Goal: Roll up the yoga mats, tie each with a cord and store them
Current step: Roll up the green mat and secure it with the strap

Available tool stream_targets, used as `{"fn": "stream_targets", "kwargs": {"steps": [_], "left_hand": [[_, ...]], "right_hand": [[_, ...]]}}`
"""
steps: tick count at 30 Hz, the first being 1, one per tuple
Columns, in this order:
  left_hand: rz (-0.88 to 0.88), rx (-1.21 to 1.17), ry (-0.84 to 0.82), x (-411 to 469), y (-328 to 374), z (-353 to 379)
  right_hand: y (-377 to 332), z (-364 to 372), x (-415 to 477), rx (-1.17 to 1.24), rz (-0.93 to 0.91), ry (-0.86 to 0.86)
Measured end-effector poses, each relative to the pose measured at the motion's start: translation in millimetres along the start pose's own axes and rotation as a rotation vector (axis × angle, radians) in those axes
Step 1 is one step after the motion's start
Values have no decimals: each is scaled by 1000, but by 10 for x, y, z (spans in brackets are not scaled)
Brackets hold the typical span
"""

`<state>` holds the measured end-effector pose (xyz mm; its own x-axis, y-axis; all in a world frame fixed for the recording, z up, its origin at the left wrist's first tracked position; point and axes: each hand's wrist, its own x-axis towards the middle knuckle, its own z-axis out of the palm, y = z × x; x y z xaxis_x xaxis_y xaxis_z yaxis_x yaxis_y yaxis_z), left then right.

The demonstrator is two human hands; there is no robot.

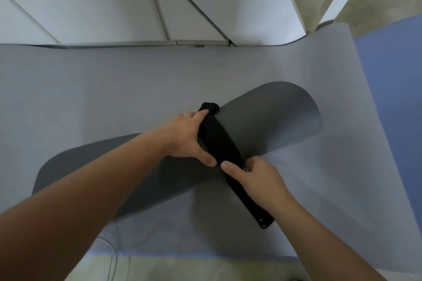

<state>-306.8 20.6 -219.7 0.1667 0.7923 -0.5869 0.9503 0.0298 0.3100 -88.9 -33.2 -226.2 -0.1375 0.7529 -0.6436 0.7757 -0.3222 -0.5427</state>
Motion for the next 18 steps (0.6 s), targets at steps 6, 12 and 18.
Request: {"fn": "stream_targets", "kwargs": {"steps": [6,12,18], "left_hand": [[-51,-386,-10,-6,-300,-78],[-13,-437,100,-111,-286,123],[-24,-393,-47,-28,-348,53]], "right_hand": [[-438,-84,-47,-234,-128,314],[-968,-141,405,-562,-395,236],[-815,-291,566,-684,-536,-11]]}}
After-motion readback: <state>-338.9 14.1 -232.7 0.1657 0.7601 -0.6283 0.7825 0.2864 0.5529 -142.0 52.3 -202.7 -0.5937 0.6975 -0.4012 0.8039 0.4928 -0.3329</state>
